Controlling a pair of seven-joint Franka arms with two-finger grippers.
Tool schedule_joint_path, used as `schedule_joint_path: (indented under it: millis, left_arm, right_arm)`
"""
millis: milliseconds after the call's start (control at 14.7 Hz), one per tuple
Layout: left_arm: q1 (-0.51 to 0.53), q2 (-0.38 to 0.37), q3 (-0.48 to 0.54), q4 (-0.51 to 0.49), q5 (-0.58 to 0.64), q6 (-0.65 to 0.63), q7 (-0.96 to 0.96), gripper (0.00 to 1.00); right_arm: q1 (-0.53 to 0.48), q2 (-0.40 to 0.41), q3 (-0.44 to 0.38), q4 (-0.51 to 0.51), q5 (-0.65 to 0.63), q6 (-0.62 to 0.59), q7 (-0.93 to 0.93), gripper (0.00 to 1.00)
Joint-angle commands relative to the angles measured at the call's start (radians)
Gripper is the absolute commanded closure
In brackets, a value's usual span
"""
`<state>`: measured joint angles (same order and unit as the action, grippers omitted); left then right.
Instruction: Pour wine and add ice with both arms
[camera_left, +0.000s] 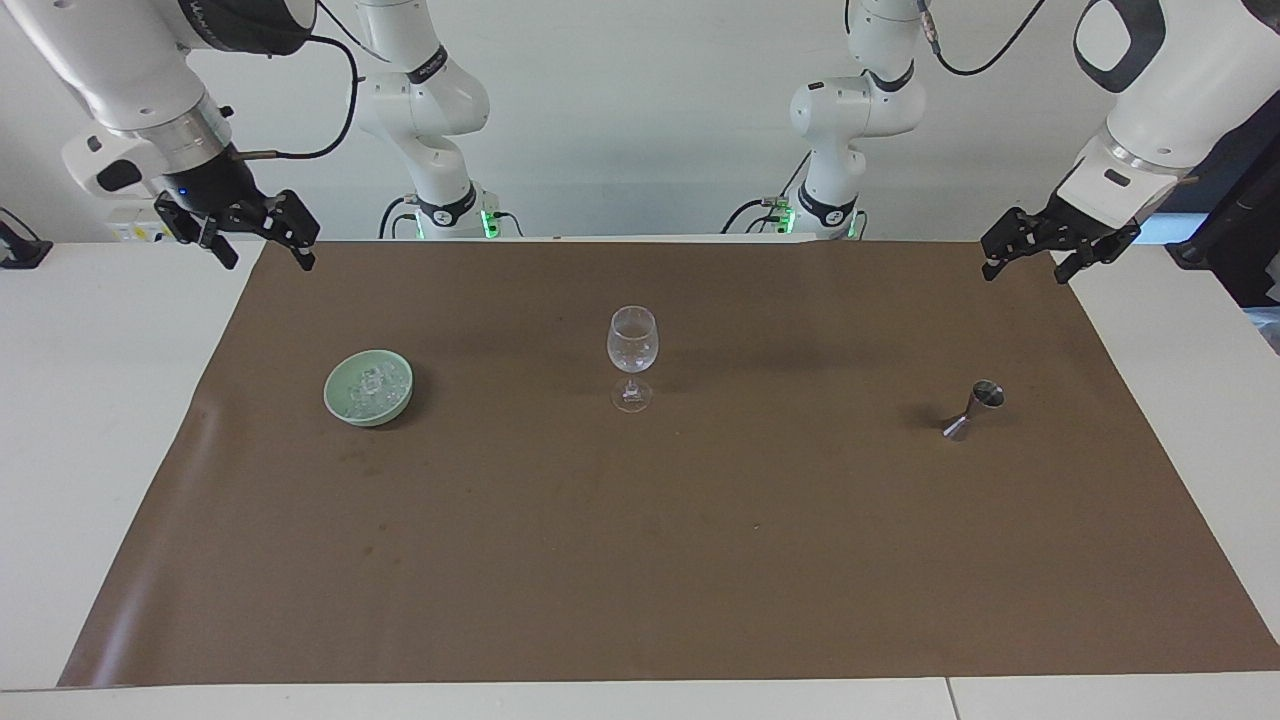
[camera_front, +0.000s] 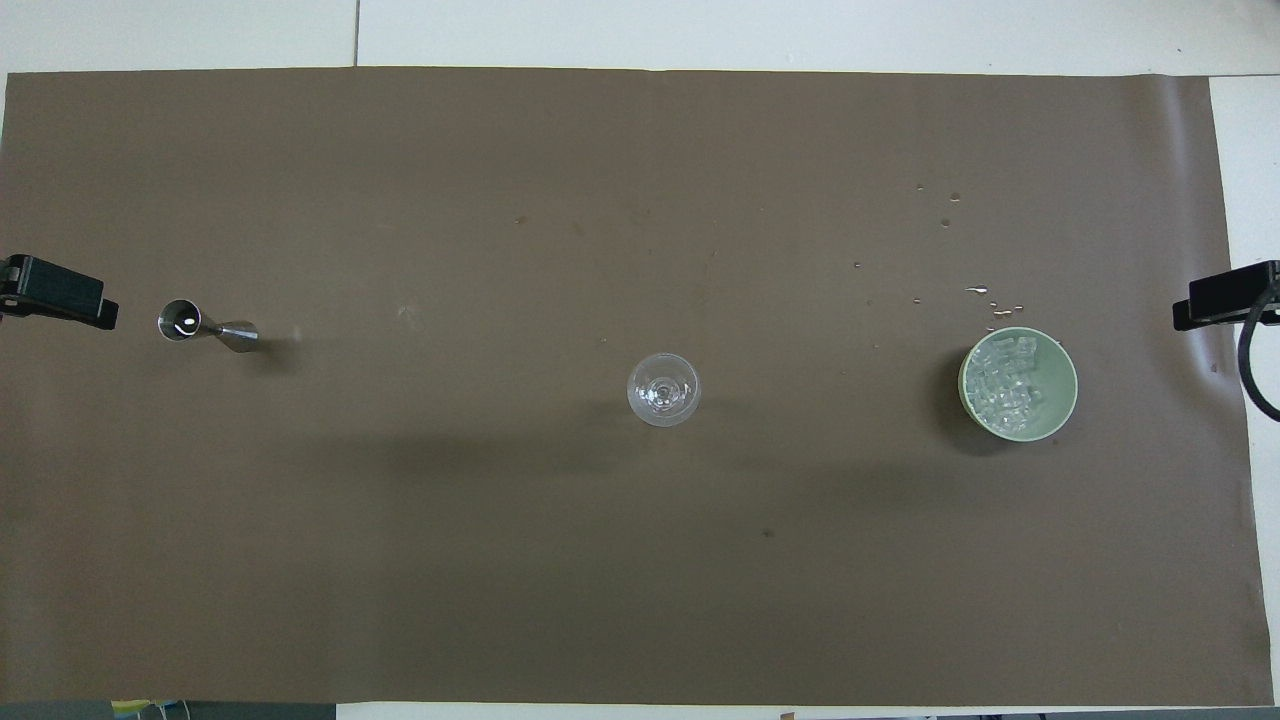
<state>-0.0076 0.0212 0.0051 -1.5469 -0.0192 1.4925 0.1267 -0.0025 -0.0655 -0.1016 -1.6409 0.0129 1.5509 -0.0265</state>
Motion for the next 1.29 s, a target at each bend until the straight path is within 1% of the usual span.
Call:
schedule_joint_path:
  millis: [0, 883, 1087, 1223]
  left_arm:
    - [-0.002, 0.000, 0.001, 0.001, 0.018, 0.005, 0.001, 0.00]
    - [-0.002, 0.000, 0.001, 0.001, 0.018, 0.005, 0.001, 0.00]
    - [0.000, -0.007, 0.003, 0.001, 0.016, -0.060, -0.007, 0.00]
    - [0.003, -0.006, 0.012, 0.008, 0.013, -0.055, -0.012, 0.00]
  right_arm:
    - [-0.002, 0.001, 0.003, 0.001, -0.002, 0.009, 0.013, 0.00]
    - [-0.010, -0.007, 0.002, -0.014, 0.002, -0.009, 0.011, 0.00]
    - [-0.011, -0.008, 0.002, -0.014, 0.002, -0.009, 0.011, 0.00]
    - [-0.011, -0.007, 0.002, -0.014, 0.002, -0.009, 0.011, 0.00]
